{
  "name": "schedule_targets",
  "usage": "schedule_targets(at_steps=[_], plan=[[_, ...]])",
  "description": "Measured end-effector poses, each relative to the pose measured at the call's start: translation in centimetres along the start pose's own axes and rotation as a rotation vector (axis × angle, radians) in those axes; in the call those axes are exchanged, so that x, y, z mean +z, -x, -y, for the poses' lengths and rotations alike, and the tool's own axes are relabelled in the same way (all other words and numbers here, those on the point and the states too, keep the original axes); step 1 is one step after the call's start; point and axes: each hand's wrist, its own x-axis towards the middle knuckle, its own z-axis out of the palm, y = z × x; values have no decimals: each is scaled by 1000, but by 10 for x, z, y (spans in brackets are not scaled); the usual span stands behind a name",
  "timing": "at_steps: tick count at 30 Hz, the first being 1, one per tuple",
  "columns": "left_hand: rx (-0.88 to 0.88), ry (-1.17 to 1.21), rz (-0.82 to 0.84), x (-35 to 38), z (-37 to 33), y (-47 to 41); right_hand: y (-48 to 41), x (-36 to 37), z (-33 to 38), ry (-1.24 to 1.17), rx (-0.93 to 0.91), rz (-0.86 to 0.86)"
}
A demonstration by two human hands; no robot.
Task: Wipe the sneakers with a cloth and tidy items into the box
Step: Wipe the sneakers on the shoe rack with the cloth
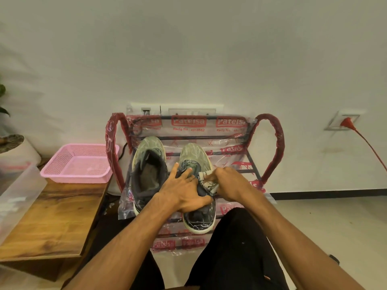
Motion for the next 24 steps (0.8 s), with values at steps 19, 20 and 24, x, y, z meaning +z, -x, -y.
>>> schedule_targets(at_steps=[19, 20, 24], plan=[[-32, -46, 91, -8, -6, -9, -26, 12, 4, 343, -126, -86], [-43, -66, 87, -8, -7, -6, -27, 10, 1, 326, -131, -73], [-60, -66, 37, -8, -7, -4, -26, 2, -6, 158, -49, -41]])
